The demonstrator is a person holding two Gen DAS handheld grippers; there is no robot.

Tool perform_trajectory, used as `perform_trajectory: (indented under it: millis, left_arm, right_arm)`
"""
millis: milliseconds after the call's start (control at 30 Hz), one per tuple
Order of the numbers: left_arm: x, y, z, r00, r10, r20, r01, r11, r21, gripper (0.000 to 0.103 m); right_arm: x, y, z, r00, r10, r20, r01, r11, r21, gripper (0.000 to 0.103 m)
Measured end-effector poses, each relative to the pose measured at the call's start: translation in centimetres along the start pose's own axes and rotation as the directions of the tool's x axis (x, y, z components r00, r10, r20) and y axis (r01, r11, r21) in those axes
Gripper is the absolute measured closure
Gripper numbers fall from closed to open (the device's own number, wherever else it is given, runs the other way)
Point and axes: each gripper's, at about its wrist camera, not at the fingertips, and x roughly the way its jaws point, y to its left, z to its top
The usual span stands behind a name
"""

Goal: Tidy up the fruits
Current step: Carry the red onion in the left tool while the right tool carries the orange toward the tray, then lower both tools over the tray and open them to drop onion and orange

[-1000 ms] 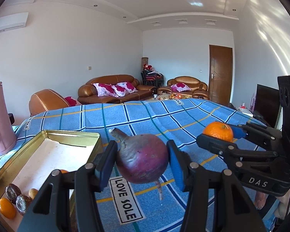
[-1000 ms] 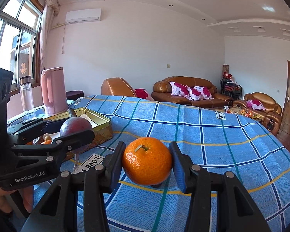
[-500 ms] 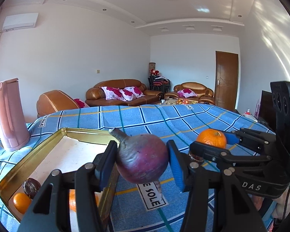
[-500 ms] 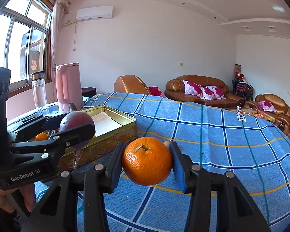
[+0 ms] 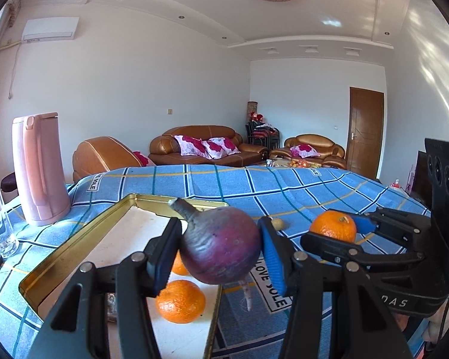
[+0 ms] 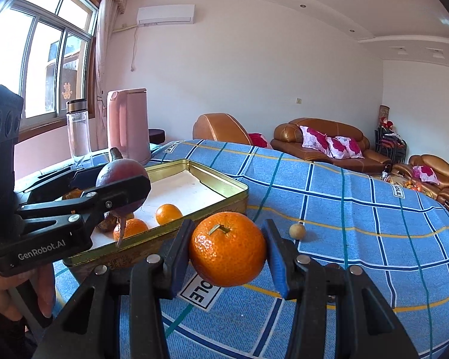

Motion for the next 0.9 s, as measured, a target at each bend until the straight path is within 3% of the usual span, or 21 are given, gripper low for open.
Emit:
perform_trajectory:
  millis: [900]
  left_arm:
    - [-1.6,6.9,-0.3,0.990,0.140,-0.008,-0.140,0.988,-0.057,0.049]
  right_arm:
    - [3.6,6.0,1.8,0.993,0.117,-0.018,-0.118,0.992,-0.054,0.055]
